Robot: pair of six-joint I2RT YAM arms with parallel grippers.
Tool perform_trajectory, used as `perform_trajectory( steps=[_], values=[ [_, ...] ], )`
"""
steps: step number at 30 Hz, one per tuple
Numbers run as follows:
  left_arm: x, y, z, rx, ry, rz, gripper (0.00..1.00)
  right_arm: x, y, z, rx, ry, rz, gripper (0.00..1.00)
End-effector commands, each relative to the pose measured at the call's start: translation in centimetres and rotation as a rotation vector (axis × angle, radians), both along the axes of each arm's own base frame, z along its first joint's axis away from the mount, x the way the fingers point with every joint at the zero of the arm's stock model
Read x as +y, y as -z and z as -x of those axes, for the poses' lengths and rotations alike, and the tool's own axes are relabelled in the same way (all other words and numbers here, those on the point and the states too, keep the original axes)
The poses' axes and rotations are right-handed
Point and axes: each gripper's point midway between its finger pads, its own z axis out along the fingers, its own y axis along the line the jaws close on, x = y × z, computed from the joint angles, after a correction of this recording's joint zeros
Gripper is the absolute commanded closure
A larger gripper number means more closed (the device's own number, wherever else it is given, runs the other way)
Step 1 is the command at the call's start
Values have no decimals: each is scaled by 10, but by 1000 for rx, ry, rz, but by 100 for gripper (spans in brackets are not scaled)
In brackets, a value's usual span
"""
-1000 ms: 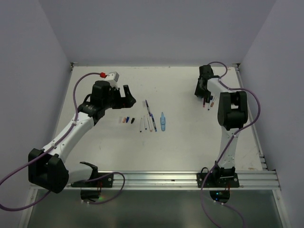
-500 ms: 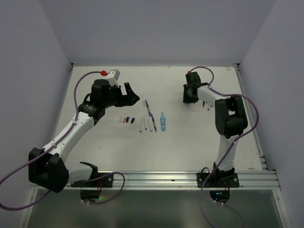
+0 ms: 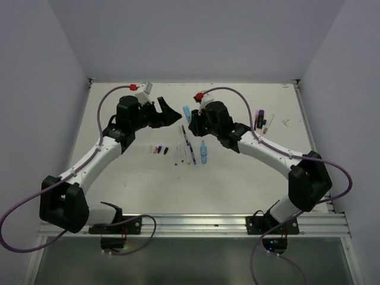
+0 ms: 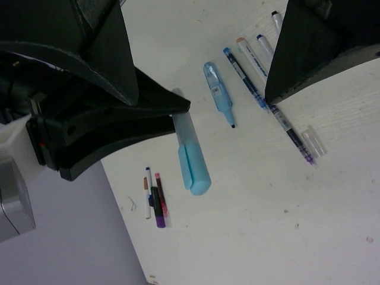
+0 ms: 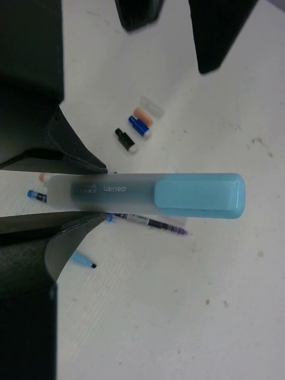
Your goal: Open the pen caps
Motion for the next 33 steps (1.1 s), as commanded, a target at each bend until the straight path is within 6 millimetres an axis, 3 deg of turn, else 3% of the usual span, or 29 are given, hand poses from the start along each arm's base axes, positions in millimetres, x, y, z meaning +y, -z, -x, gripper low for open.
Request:
perform_trajectory(
  steps=[1,8,15,18,19,24,28,30,33],
  values=[
    [-13,-25,-7,-71,18,60,11,22,-29,10,-125,-66,-64,100],
    [-21,-17,-12,-52,-20,51,16,50,-46,34,-191,-143,-87,100],
    [-18,-6,-17,-16,-78,30,28,58,-47,42,-205,-166,-91,100],
    [-19,-9,-17,-22,-80,34,37,59,-49,44,-211,-168,-99,100],
    [-18,-10,-16,-25,-80,35,45,58,-49,44,-212,-169,-98,100],
    [-18,-14,-12,-39,-71,47,67,57,-47,44,-211,-160,-103,100],
    [-19,-16,-7,-48,-51,54,90,59,-52,46,-208,-165,-125,100],
    [-20,-21,-4,-69,-31,57,100,61,-57,50,-206,-182,-144,89],
    [-19,-28,2,-116,1,36,100,58,-67,55,-208,-200,-170,68]
  ],
)
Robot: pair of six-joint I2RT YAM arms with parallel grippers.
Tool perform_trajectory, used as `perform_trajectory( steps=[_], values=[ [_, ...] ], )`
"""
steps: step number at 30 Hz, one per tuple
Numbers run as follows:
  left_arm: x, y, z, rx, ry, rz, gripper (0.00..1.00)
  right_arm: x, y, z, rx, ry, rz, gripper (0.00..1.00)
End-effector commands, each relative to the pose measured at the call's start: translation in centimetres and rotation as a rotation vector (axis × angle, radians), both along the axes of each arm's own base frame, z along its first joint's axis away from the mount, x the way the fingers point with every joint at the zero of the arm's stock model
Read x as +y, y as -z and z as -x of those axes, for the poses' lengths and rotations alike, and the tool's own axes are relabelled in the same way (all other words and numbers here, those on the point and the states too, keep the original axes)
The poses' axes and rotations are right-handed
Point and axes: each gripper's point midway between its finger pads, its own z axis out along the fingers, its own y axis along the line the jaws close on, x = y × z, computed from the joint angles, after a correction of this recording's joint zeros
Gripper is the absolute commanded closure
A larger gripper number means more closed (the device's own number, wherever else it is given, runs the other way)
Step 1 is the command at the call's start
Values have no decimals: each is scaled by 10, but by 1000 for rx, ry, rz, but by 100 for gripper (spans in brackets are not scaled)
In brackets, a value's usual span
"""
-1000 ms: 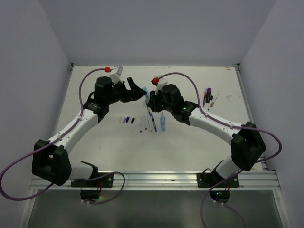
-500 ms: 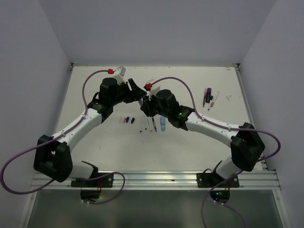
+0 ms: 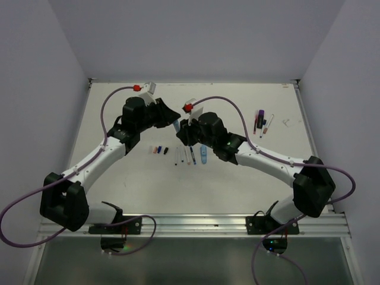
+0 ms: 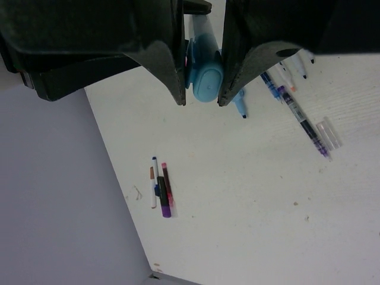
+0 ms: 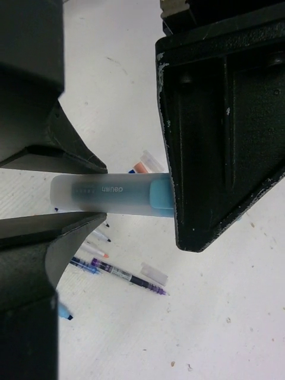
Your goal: Open the pen caps
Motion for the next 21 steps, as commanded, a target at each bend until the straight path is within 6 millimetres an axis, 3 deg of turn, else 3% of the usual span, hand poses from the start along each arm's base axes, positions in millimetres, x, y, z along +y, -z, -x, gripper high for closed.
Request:
perform_trajectory(
  steps=[1,5,8,13,21],
  values=[
    [-2,-29,11,-140,72,-13,100,-5,-45,-2,-69,-1,-111,64],
    [2,-41,22,-224,142,-34,100,-9,-62,12,-17,-162,-199,47],
    [2,-48,31,-283,199,-45,100,-13,-69,20,13,-264,-233,39],
    [-9,-63,51,-361,321,2,100,-12,-76,33,28,-402,-246,37],
    [-17,-79,61,-423,389,60,100,0,-87,46,34,-534,-279,38]
  ],
)
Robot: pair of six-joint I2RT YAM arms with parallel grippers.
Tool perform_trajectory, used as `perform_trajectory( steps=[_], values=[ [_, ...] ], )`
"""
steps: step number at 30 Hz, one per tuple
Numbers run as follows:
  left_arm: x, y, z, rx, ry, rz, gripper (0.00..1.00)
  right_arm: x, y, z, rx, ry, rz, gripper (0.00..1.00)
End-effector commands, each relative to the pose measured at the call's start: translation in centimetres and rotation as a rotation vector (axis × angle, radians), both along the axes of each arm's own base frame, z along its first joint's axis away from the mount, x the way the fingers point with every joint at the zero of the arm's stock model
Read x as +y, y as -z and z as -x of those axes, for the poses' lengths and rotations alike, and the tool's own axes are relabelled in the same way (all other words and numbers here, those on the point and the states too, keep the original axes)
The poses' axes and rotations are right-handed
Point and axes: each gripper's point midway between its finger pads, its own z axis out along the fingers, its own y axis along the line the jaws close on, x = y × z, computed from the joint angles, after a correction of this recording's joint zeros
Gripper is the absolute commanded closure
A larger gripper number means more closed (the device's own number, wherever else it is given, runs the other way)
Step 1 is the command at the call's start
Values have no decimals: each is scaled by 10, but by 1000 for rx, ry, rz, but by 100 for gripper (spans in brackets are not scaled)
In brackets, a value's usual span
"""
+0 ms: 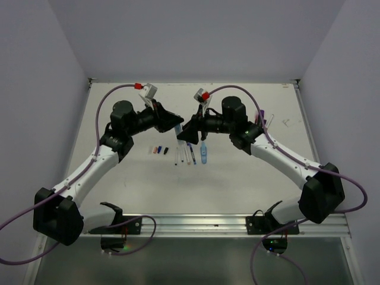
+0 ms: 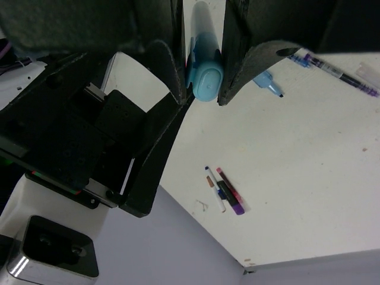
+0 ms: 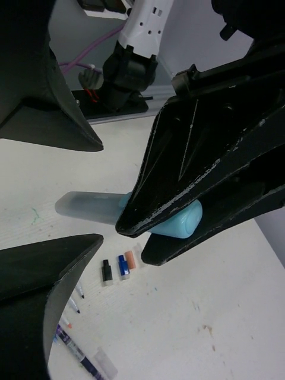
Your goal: Open the pen caps
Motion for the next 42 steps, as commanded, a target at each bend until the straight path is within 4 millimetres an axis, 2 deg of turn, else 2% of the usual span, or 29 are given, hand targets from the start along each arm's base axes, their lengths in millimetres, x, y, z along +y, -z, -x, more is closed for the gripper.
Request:
perform_trajectory(
  steps=[1,6,9,10,12,13,15,19,22,29,32,38,42],
  values=[
    [-4,-26,12,-108,72,51,100,10,-25,8,-42,-104,-54,39],
    [-6,-36,15,-141,92,85,100,17,-18,4,-22,-125,-49,44],
    [-7,-40,17,-153,104,96,100,20,-17,5,-14,-143,-60,53],
    [-7,-41,17,-160,108,99,100,20,-16,5,-12,-146,-60,62],
    [-7,-44,18,-171,108,111,100,20,-13,7,-3,-155,-58,73],
    [-7,-47,18,-179,109,117,100,20,-12,9,1,-163,-58,84],
    [-7,-51,18,-196,105,135,100,18,-4,14,22,-176,-52,100],
    [-6,-64,16,-248,93,165,100,13,13,26,60,-206,-31,100],
    [-2,-83,14,-321,65,195,100,7,33,37,108,-230,-2,100],
    [10,-143,5,-510,-4,267,100,-8,82,68,222,-269,51,100],
    [13,-162,1,-560,-18,288,100,-13,100,78,250,-282,84,100],
    [20,-179,-7,-603,-50,309,100,-16,126,90,300,-293,137,100],
    [26,-177,-13,-581,-78,304,100,-16,135,83,312,-253,160,100]
  ],
)
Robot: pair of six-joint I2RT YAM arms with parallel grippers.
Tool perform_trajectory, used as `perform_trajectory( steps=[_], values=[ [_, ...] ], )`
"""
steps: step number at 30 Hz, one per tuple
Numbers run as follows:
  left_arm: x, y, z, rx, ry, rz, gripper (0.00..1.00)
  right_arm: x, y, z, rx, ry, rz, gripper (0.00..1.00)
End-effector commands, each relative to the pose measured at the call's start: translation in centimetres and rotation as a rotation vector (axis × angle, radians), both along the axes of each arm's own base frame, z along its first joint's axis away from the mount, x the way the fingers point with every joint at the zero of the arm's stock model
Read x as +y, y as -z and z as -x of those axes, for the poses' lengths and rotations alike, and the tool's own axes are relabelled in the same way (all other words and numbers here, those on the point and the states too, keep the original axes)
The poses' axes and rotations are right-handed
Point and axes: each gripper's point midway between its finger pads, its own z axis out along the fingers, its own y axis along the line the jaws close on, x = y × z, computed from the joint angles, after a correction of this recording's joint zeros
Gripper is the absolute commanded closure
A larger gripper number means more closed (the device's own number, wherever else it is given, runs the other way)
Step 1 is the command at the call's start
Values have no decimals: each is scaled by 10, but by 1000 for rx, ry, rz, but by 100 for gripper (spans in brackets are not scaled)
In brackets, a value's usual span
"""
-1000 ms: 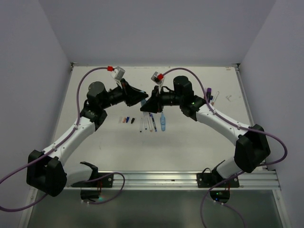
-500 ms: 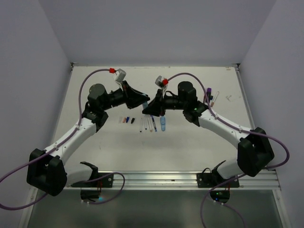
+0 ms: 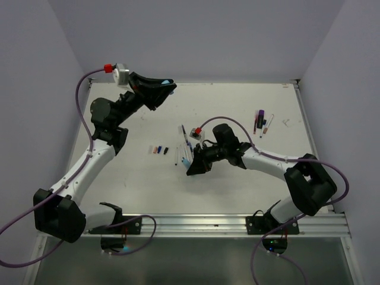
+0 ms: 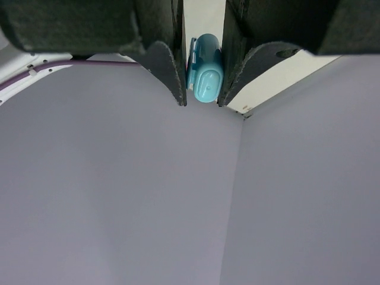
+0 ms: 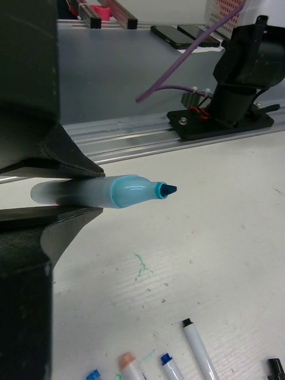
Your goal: Open the pen caps
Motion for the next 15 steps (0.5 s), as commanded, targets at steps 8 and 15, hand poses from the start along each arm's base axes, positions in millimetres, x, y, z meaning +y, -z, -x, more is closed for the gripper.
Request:
perform_trajectory(
  steps=[8,15],
  values=[
    [19,81,-52,318,-209,-193,100,-5,-22,-86,-108,282,109,100],
    [35,185,-77,665,-326,-409,95,-16,-11,-157,-133,512,326,100]
  ],
)
